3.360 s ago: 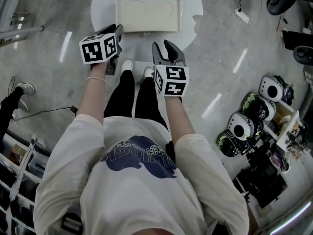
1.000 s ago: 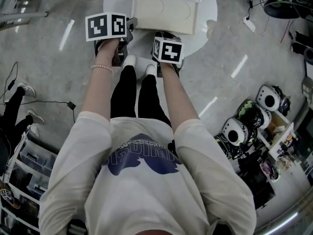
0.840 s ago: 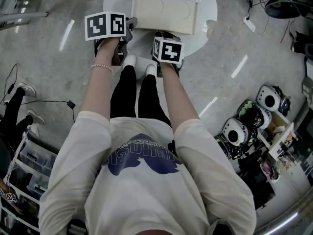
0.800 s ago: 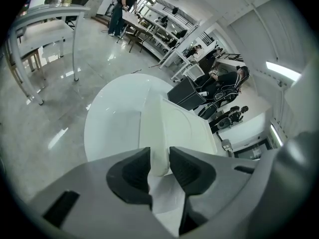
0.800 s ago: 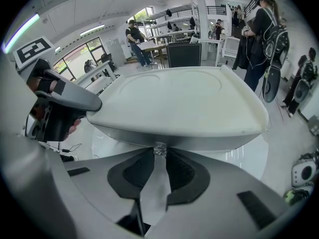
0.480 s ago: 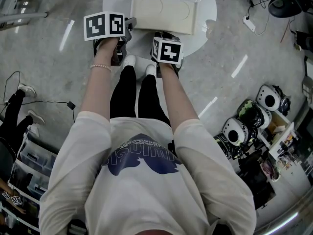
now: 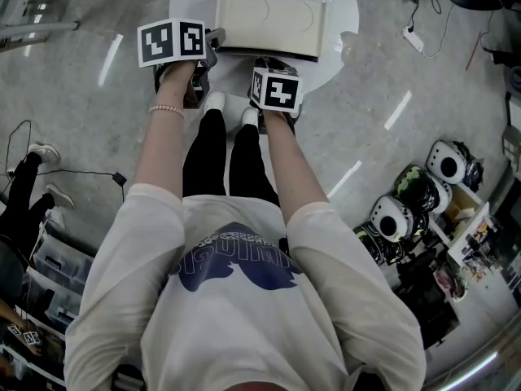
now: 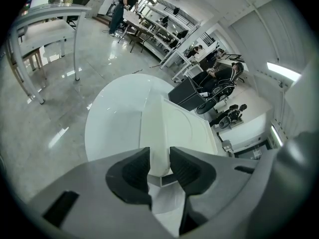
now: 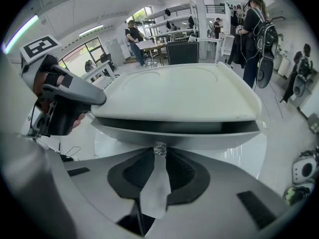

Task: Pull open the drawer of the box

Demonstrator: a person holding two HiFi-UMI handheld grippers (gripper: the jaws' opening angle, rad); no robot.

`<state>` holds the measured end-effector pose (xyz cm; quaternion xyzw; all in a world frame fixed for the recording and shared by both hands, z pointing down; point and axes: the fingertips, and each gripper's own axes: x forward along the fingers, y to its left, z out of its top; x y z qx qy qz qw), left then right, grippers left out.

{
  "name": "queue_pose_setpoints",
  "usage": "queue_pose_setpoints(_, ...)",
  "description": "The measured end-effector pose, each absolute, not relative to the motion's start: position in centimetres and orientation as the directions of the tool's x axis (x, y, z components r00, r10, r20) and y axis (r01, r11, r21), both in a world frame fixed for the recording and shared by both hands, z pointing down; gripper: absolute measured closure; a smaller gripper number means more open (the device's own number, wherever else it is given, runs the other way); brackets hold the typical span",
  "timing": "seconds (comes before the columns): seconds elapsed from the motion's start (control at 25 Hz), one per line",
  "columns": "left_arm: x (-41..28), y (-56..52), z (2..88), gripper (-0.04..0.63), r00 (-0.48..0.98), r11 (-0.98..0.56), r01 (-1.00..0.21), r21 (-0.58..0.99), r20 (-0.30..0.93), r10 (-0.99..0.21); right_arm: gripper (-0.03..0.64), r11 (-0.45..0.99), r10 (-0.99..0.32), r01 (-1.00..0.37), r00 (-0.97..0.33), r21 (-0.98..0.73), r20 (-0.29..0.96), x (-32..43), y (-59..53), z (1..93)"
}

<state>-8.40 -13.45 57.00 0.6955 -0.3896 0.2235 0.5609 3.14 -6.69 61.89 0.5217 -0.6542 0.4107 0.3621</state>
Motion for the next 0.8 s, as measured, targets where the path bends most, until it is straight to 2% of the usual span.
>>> queue_pose_setpoints(0.8, -8.6, -13.4, 57.4, 0.474, 0.595, -0.046, -0.789, 0.612, 0.745, -0.301, 0.548, 0.115, -0.378, -0.979, -0.201, -0.170, 0.904, 3.0, -5.0, 62.1)
